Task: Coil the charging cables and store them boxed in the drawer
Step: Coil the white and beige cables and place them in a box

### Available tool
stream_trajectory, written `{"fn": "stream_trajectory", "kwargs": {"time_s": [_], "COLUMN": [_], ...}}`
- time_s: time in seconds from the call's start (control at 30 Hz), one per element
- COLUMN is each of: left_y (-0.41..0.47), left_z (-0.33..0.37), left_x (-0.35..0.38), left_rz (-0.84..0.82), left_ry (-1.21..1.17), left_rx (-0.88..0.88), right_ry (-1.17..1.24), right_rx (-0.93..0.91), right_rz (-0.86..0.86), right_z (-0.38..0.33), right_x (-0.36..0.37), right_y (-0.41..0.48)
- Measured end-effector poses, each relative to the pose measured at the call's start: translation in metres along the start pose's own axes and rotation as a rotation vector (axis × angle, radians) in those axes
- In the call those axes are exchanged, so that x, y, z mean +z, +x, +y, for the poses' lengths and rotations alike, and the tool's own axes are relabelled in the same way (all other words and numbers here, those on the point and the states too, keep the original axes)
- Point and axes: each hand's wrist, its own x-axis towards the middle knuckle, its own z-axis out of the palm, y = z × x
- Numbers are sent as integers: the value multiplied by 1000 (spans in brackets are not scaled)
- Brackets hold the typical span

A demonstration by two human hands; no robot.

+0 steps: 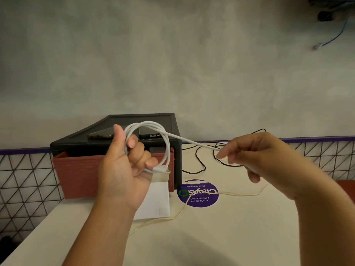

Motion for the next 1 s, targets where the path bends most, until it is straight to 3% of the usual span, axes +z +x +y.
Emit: {"fn": "stream_trajectory", "kwargs": {"time_s": [0.1,0.2,0.27,0.5,0.6,0.8,1.0], "left_y": [-2,-1,-1,-6,-8,-9,-9], "left_z": [-3,-4,-5,-13,-16,-22,-31], "left_x": [1,0,0,4,4,4,2], "left_rz": [-139,-216,-226,-259,-283,-308,-323], "left_ry": [-5,7,-9,-15,-5,92,186], "left_rx": [-56,-111,-135,-180,-179,-124,-94], "right_ry": [-238,-310,-147,778,1005,1242,1151], "right_rx": [-1,-41,19,125,93,127,239], "right_rz": [237,253,169,-29,-149,-12,66], "right_z": [2,3,5,-4,-12,-15,-9], "right_x": [15,23,26,50,63,90,95], "right_y": [9,11,12,17,14,16,20]}}
